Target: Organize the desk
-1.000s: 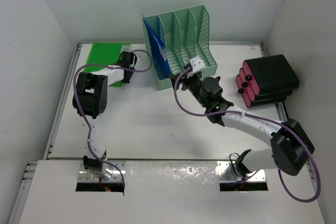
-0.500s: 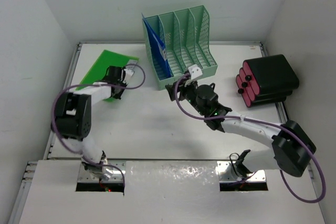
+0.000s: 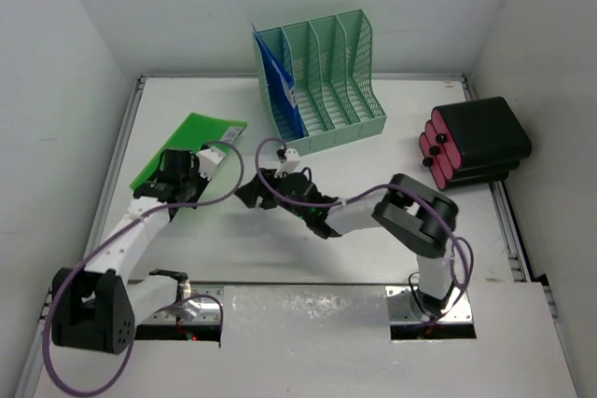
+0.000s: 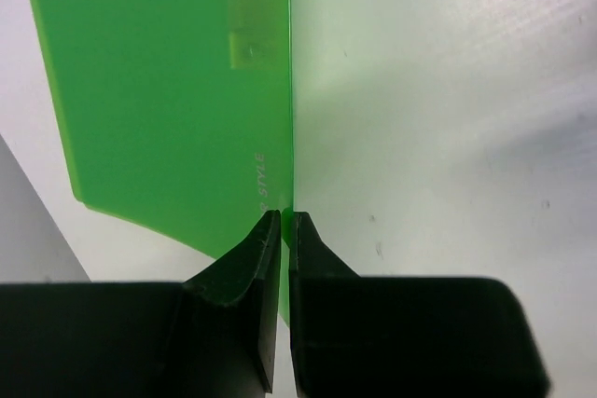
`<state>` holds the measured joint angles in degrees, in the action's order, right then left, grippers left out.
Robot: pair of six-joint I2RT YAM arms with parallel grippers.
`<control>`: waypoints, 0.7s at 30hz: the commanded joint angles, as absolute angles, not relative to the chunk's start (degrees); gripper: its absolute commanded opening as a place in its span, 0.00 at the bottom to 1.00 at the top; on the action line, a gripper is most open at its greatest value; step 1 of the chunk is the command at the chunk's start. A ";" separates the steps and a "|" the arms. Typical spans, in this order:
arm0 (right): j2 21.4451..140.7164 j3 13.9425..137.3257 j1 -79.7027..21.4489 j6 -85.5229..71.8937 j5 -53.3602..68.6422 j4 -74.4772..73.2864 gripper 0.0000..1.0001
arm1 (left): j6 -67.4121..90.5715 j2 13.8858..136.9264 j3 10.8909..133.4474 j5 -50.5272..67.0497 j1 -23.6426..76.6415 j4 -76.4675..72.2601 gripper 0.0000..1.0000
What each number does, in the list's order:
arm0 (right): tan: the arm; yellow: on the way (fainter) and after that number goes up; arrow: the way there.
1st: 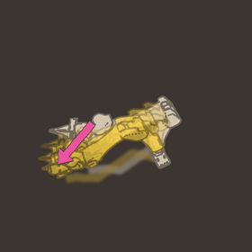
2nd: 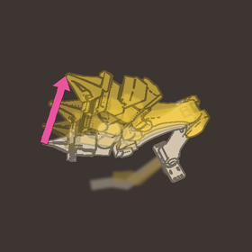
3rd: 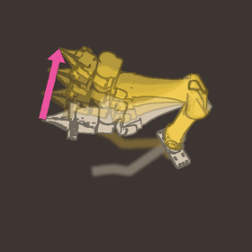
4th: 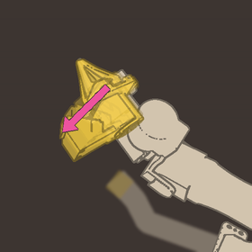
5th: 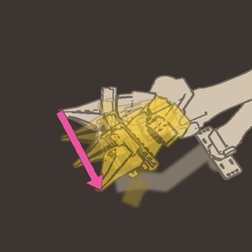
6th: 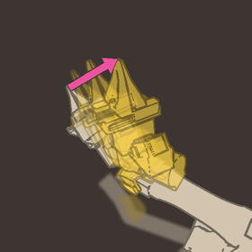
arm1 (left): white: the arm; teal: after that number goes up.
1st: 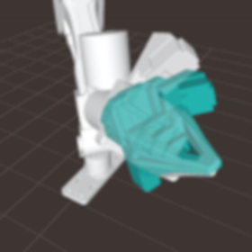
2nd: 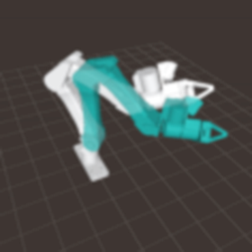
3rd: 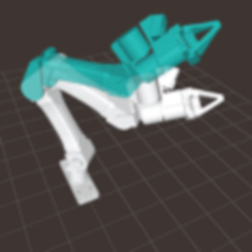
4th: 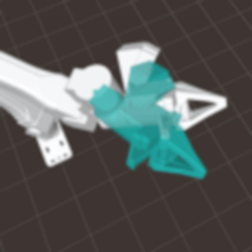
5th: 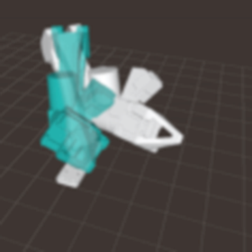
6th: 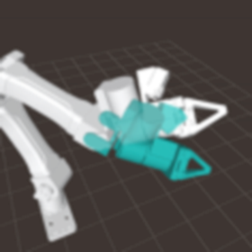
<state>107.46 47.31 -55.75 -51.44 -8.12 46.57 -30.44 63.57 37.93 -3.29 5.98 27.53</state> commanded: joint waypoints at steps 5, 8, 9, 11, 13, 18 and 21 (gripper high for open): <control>125.93 61.15 -57.04 -76.44 -6.94 63.63 0.69 | -33.22 55.55 32.78 -0.27 5.36 33.48 0.00; 129.90 65.46 -57.65 -76.12 -8.34 62.76 0.72 | -34.89 53.88 32.08 -0.26 5.36 34.71 0.00; 130.51 66.52 -57.66 -76.29 -9.22 61.27 0.72 | -35.33 53.53 31.73 -0.26 5.36 35.06 0.00; 133.23 69.25 -57.57 -77.51 -10.10 59.24 0.73 | -36.21 52.39 31.64 -0.26 5.36 36.12 0.00; 135.17 71.18 -57.57 -78.66 -11.51 57.84 0.72 | -36.82 51.34 31.73 -0.26 5.36 36.73 0.00; 142.11 80.76 -57.57 -82.78 -12.39 52.48 0.71 | -39.02 50.10 31.73 1.67 5.45 39.19 0.00; 145.71 85.51 -57.57 -86.30 -13.27 50.46 0.70 | -40.16 49.92 31.38 1.84 5.45 39.99 0.00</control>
<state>143.20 82.04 -57.21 -82.15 -11.11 52.66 -38.17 50.94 31.46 -0.71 5.93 38.87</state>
